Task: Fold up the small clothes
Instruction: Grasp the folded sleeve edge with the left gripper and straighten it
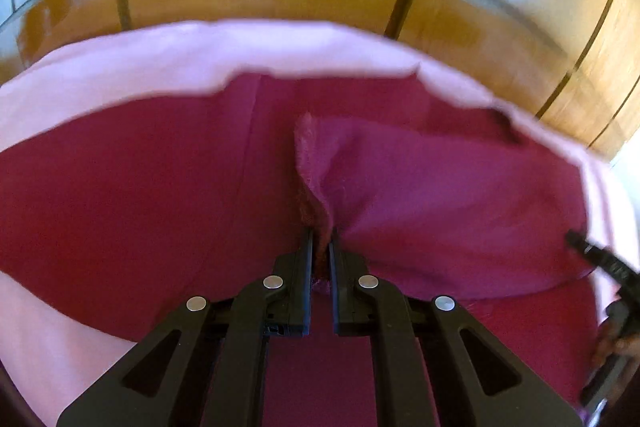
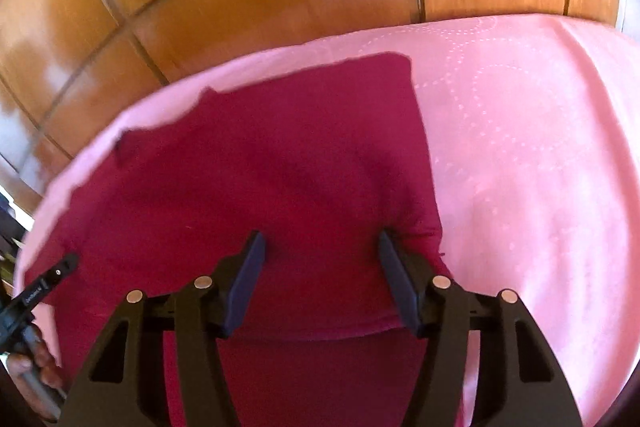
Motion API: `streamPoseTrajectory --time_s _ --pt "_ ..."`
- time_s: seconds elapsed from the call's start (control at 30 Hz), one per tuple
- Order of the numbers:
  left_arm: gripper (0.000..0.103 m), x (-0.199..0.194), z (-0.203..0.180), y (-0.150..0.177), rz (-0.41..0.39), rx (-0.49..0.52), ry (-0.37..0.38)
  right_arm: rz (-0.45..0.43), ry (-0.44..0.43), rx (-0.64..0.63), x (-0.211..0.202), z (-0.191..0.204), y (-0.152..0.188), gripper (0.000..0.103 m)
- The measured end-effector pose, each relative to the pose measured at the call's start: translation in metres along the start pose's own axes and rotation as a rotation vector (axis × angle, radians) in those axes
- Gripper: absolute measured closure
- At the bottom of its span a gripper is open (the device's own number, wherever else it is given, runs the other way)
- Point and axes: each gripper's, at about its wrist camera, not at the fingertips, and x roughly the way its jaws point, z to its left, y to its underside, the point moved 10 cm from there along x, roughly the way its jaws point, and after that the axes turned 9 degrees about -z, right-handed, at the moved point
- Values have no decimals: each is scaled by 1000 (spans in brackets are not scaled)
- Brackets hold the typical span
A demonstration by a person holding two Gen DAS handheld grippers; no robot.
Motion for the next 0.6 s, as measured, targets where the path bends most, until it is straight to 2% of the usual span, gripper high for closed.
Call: streamPoseTrajectory --time_s 0.1,0.17,0.23,0.4,0.5,0.6 --pt "96 -5 -1 0 -27 -9 -28 -33 28 -43 -1 2 3 40" --pt "87 -14 2 0 -25 -45 -25 -31 35 -52 -3 2 2 38" --pt "60 -26 4 1 -36 -68 -20 -33 31 -73 -11 7 3 31" --pt "58 -61 30 4 -75 -164 -13 -99 24 -79 -51 22 9 19" --pt "58 -78 60 10 -91 -240 -33 -78 -26 -56 -70 33 32 18" --pt "58 -89 89 14 -101 -311 -48 -48 -42 -86 -81 44 61 17"
